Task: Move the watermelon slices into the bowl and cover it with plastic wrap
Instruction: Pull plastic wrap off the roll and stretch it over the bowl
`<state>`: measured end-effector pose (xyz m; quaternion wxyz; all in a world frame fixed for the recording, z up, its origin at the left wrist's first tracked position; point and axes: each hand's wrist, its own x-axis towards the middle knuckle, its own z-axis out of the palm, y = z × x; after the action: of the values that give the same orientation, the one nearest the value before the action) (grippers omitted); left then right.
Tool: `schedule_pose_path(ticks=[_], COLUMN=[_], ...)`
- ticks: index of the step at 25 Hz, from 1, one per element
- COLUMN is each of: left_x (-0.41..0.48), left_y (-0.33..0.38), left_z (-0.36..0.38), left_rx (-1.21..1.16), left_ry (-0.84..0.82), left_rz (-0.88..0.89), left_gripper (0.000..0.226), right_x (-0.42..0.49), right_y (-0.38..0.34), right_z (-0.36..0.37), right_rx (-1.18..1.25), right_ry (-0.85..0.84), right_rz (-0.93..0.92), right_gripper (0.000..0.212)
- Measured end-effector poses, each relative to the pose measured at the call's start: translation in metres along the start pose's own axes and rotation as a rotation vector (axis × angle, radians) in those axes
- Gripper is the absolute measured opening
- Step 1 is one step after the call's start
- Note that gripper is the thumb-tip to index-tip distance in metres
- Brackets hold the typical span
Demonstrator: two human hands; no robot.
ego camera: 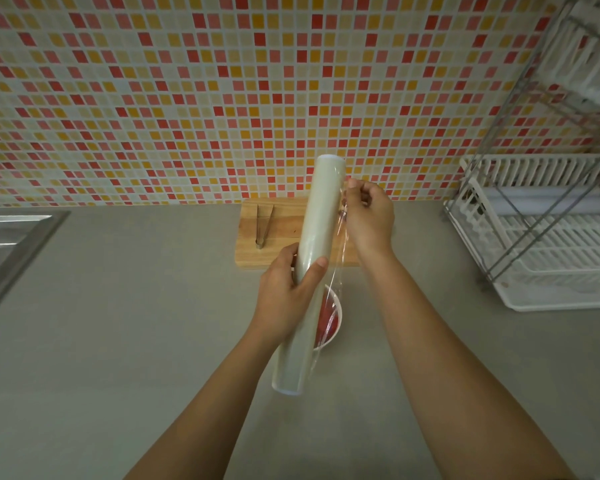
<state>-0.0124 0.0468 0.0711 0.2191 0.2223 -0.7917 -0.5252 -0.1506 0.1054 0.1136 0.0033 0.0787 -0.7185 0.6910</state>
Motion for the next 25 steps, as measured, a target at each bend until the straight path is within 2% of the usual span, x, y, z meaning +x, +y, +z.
schedule_pose_path(ticks=[2,3,6,8,13,17,18,20,22,25], left_x=[0.002,0.002,0.003,0.004,0.005,0.005,0.006,0.007,0.007,0.007], left_y=[-0.001,-0.002,-0.005,-0.008,-0.012,-0.017,-0.017,-0.019,-0.019,-0.021], left_z=[-0.002,-0.003,-0.006,-0.007,-0.005,-0.008,-0.010,-0.013,-0.015,-0.017], left_rx=[0.010,0.015,0.028,0.041,0.059,0.046,0.048,0.066,0.087,0.099], left_ry=[0.001,0.002,0.000,0.006,0.024,0.020,0.026,0.036,0.036,0.029], left_rz=[0.010,0.011,0.020,0.030,0.027,0.005,-0.003,0.005,0.026,0.037], left_gripper=[0.045,0.046,0.047,0.046,0.046,0.048,0.049,0.049,0.049,0.048], right_x=[0.005,0.008,0.011,0.009,0.002,0.004,0.003,0.002,0.001,0.003], right_y=[-0.002,-0.003,-0.005,-0.006,-0.002,-0.001,-0.001,0.003,0.005,0.005], right_z=[-0.005,-0.008,-0.014,-0.013,-0.006,-0.007,-0.008,-0.011,-0.010,-0.008], right_rx=[0.122,0.163,0.195,0.192,0.035,-0.016,-0.045,-0.149,-0.180,-0.171], right_ry=[-0.148,-0.208,-0.265,-0.228,-0.101,-0.238,-0.262,-0.277,-0.264,-0.257], right_rz=[0.146,0.185,0.213,0.210,0.039,0.059,0.027,-0.139,-0.284,-0.321], right_gripper=[0.043,0.041,0.009,0.001,0.008,0.009,0.001,0.016,0.017,0.020])
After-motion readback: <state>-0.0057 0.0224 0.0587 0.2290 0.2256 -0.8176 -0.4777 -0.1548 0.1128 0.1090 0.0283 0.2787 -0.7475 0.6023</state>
